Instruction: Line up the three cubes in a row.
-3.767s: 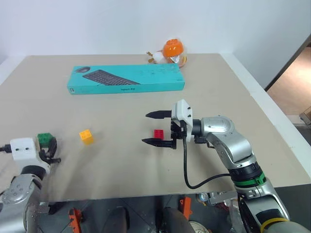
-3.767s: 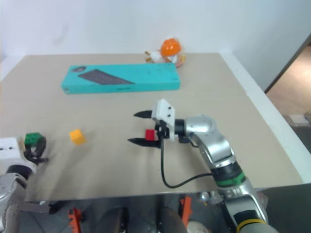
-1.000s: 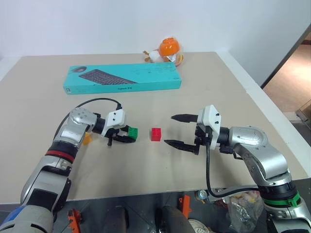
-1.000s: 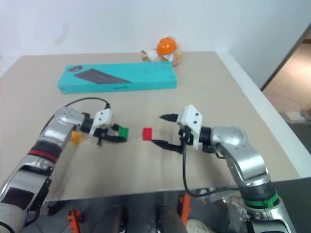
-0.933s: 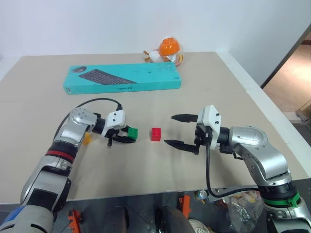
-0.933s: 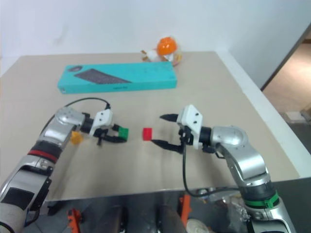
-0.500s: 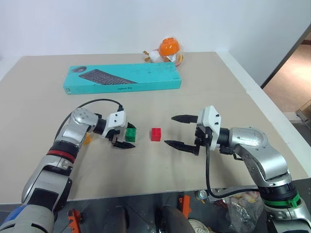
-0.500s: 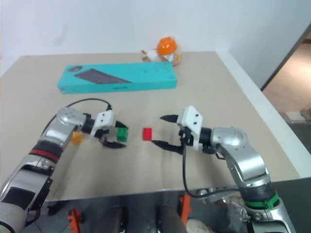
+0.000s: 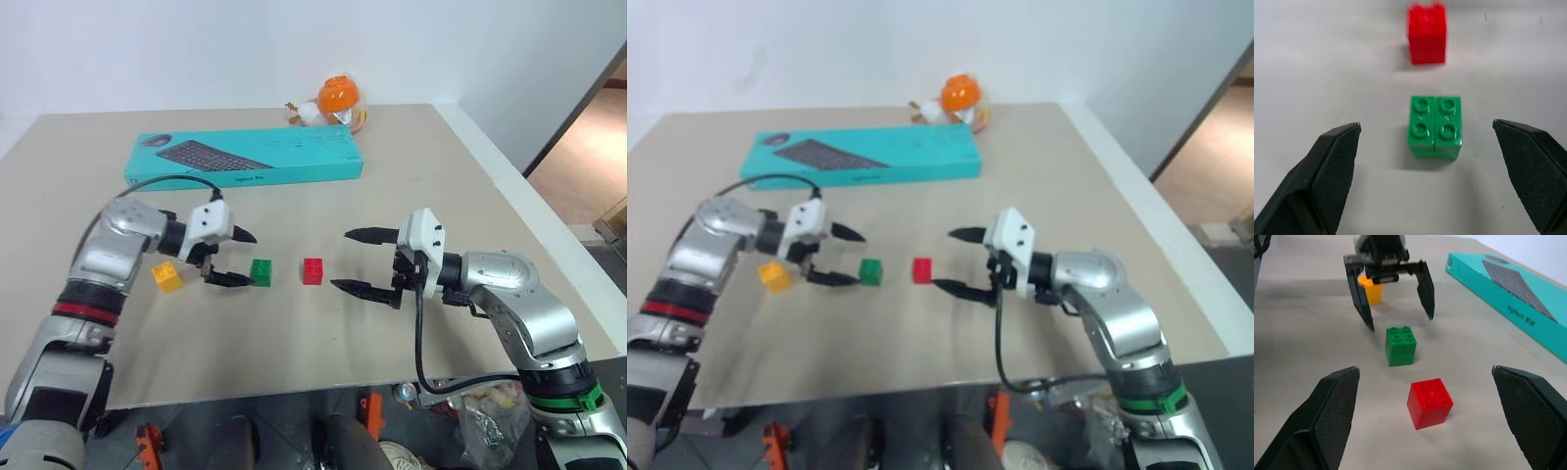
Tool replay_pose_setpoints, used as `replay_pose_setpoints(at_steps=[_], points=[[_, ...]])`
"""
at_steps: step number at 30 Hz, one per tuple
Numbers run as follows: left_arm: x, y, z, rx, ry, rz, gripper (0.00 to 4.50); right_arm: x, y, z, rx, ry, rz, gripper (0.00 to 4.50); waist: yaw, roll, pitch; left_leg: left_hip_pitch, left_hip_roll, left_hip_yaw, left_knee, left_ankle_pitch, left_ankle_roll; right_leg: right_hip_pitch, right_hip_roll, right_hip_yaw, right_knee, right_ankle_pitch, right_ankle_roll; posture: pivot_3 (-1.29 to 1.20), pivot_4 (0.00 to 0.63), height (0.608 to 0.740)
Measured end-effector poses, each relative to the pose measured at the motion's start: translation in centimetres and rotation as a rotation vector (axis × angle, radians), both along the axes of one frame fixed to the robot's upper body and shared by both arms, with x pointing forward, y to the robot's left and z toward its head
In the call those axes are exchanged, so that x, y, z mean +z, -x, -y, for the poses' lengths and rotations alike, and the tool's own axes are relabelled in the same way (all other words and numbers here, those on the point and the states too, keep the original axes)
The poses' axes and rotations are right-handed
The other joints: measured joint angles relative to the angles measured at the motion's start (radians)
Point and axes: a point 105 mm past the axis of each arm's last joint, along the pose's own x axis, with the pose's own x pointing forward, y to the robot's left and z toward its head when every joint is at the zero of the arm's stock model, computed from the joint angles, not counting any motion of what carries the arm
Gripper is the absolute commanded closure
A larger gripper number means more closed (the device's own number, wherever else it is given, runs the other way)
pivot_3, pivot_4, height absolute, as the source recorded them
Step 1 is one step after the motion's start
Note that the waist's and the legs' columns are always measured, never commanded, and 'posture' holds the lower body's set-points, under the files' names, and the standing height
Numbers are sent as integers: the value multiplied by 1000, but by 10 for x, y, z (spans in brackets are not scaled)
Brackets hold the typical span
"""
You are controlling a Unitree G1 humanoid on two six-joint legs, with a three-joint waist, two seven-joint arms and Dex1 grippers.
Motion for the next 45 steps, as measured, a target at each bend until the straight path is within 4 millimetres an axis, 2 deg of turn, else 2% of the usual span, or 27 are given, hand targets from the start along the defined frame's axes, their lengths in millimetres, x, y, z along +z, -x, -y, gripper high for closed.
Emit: replay_pose_setpoints(at_steps=[4,7,11,15,21,25,29,38,45], points=[[27,4,-23,218,155,24,21,-2,-3,2,8,-3,-11,0,-1,0,0,1,0,0,0,0,0,0,0,0,0,0,0,0,150,740],[33,9,-40,411,272,92,21,-1,-4,1,26,-3,-7,0,-4,0,0,3,2,0,-1,0,0,0,0,4,1,0,0,0,150,740],[23,22,-62,763,455,220,21,-3,-5,1,54,3,-16,0,-1,0,0,3,3,1,0,0,0,2,-1,5,0,1,2,0,150,740],[8,40,-79,1026,530,295,21,-8,-6,-1,84,14,-38,0,0,-1,0,6,1,2,0,0,0,3,-2,9,0,4,4,0,150,740],[-12,61,-98,1288,573,331,21,-7,-7,-2,113,27,-36,0,0,-1,-1,11,0,4,0,1,1,6,-1,14,0,6,4,0,150,740],[-35,75,-81,1332,574,264,21,-8,-8,-1,112,29,-42,0,0,-1,-1,12,0,5,0,1,1,7,-2,15,0,6,4,0,150,740],[-45,79,-67,1367,590,228,21,-8,-8,-1,112,31,-42,0,0,-2,-1,12,-1,5,0,1,1,6,0,16,0,6,4,0,150,740],[-51,81,-74,1509,593,244,21,-10,-8,4,94,50,-49,0,0,-2,-1,12,-1,5,-2,1,1,6,1,16,0,6,3,0,150,740],[-54,70,-74,1536,593,237,21,-14,-6,7,81,60,-61,0,0,-2,0,12,-2,5,-1,1,1,6,0,16,0,6,3,0,150,740]])
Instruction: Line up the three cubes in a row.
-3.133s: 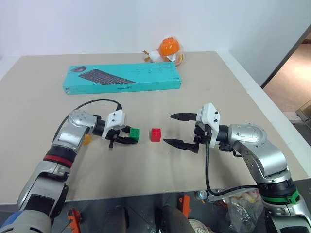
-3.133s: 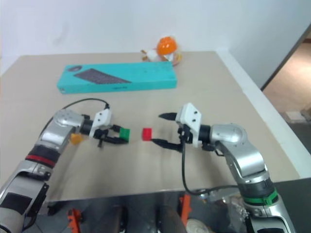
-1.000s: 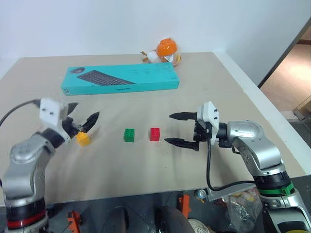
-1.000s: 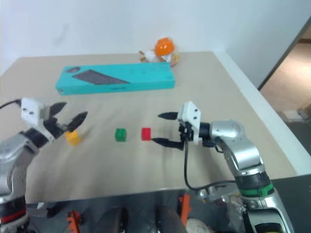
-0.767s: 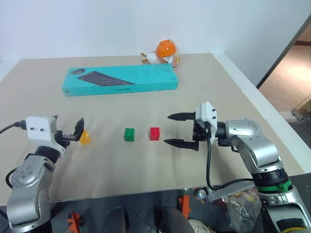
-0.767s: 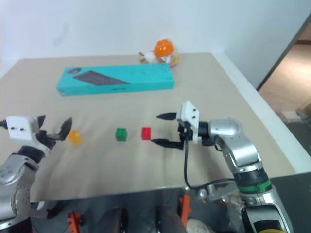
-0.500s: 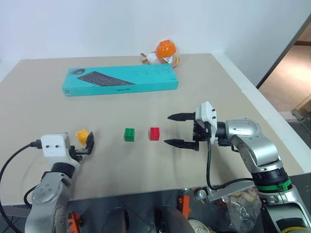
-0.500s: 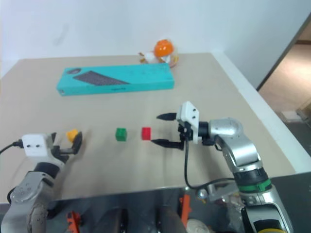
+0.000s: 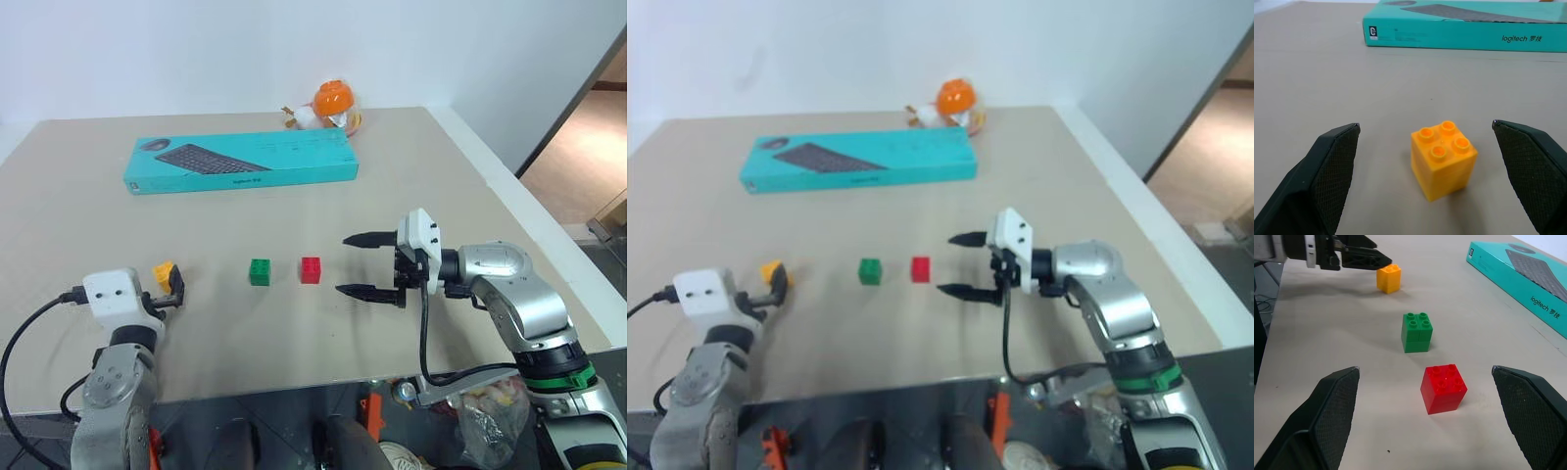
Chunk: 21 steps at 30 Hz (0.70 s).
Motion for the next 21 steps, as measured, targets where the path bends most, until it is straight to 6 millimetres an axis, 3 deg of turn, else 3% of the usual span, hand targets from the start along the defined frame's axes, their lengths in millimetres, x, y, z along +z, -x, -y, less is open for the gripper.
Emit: replay_pose_setpoints(at_steps=[6,21], points=[[-6,-6,6,-10,11,-24,21,0,0,6,-22,11,-2,0,0,0,0,0,0,0,0,0,0,0,0,0,0,0,0,0,150,740],[-18,-10,6,4,4,-81,21,12,-1,-2,0,-7,29,0,0,-1,1,-1,0,-1,-1,0,0,-1,0,-1,-1,0,0,0,150,740]])
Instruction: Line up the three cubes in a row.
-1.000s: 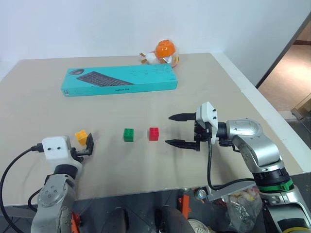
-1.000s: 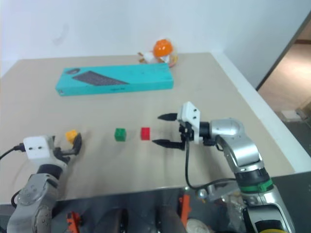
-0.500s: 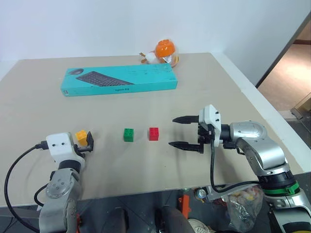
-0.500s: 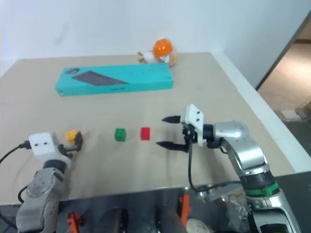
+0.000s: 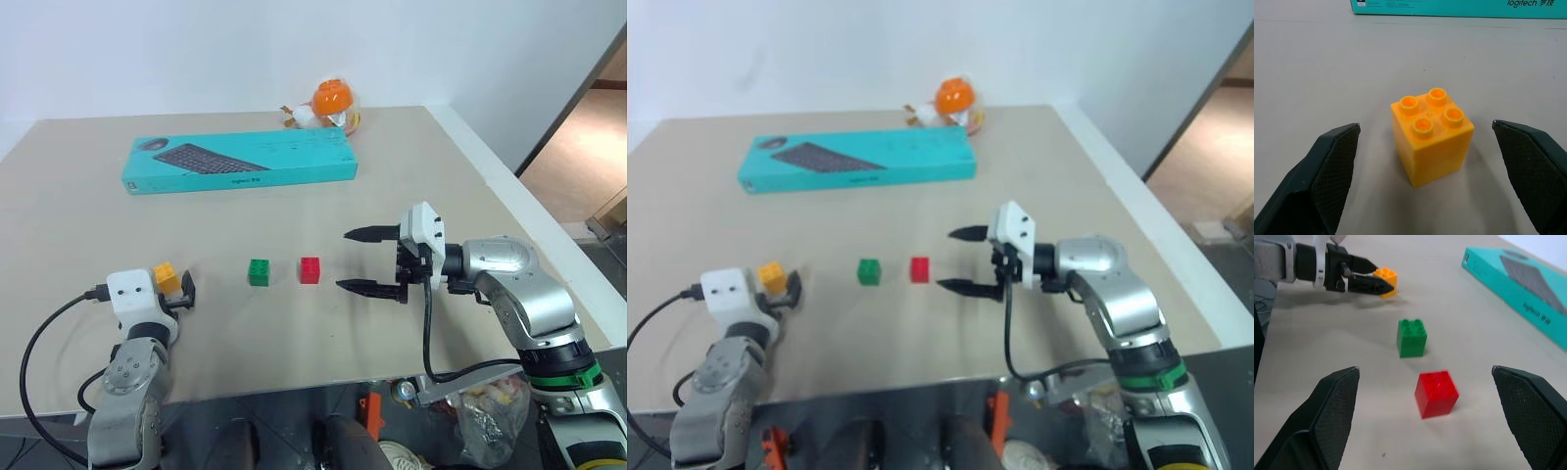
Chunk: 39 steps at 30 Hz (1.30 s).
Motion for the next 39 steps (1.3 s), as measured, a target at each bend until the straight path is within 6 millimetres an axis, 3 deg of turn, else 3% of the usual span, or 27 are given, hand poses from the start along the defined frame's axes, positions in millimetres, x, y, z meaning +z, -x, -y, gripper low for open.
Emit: replay_pose_setpoints(at_steps=[1,3,11,24,39], points=[[-2,0,0,1,1,-7,21,-1,0,0,-1,1,-2,0,0,0,0,0,0,0,0,0,0,0,0,0,0,0,0,0,150,740],[-5,-1,1,-2,0,-20,543,-1,0,0,0,2,-1,0,0,0,0,-1,0,0,0,0,0,-1,0,0,0,0,0,0,150,740],[-10,-5,1,-5,1,-33,3193,-2,-1,1,5,10,6,0,0,0,0,-1,0,0,0,0,0,-1,0,0,0,0,0,0,150,740],[-11,-9,-11,2,-35,-25,3224,-4,-2,2,-3,17,2,0,0,0,0,-1,0,0,-1,0,0,-1,0,0,0,0,0,0,150,740],[-8,-9,37,-260,-62,-25,3224,-6,-2,5,-14,26,-3,0,0,0,0,-1,0,0,-4,0,0,-2,-1,0,-2,-1,0,0,150,740]])
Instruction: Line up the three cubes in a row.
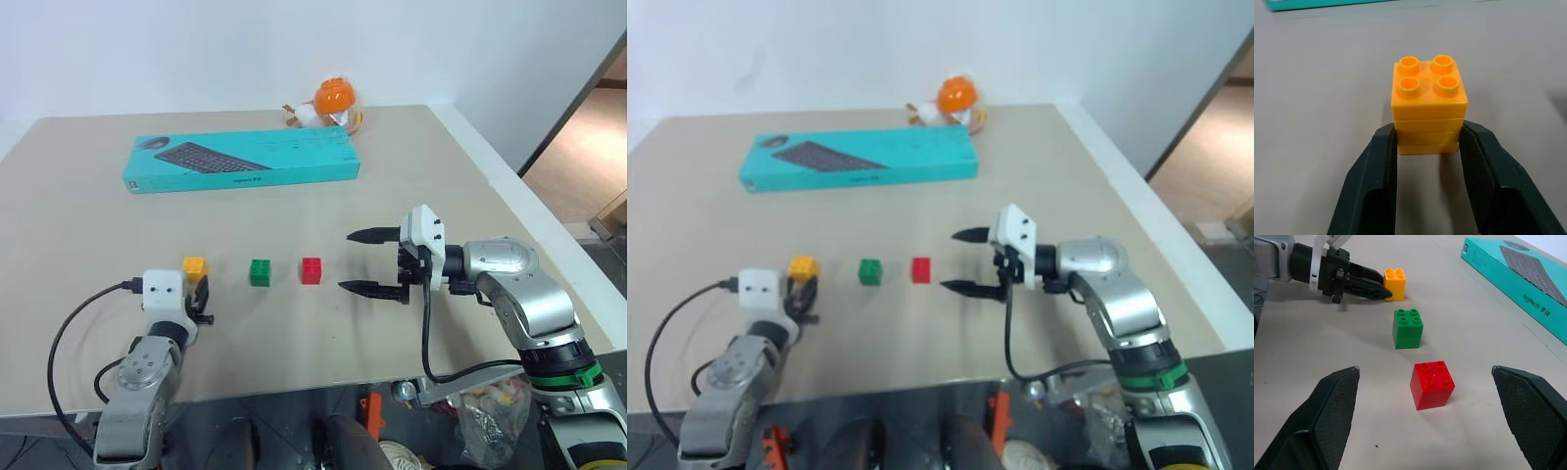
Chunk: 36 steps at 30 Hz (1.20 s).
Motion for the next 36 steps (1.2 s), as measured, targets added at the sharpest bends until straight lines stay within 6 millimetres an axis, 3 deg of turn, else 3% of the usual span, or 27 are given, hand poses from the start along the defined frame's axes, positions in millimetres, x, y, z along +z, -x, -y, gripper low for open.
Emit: replay_pose_setpoints(at_steps=[15,17,23,30,36], points=[[-1,-1,9,-25,-11,-1,3224,-6,0,6,-28,8,-17,0,0,0,0,2,-1,0,-5,0,0,0,0,0,-1,-1,-1,0,150,740],[0,-1,9,-26,-10,-1,2178,-6,0,6,-28,8,-17,0,0,0,0,2,-1,0,-6,0,0,0,0,0,-1,-1,-1,0,150,740],[-1,-2,11,-36,-8,-3,105,-6,0,6,-30,6,-17,0,0,0,0,2,-1,0,-6,0,0,0,0,0,-2,-1,-1,0,150,740],[1,2,8,-59,-21,-12,23,-6,0,5,-29,0,-18,0,-1,0,0,2,0,0,-8,0,0,0,1,0,-3,-2,-1,0,150,740],[33,23,4,-228,-26,64,23,-3,0,6,-32,-25,-28,0,-1,0,1,3,0,0,-9,0,0,0,1,0,-3,-3,-4,0,150,740]])
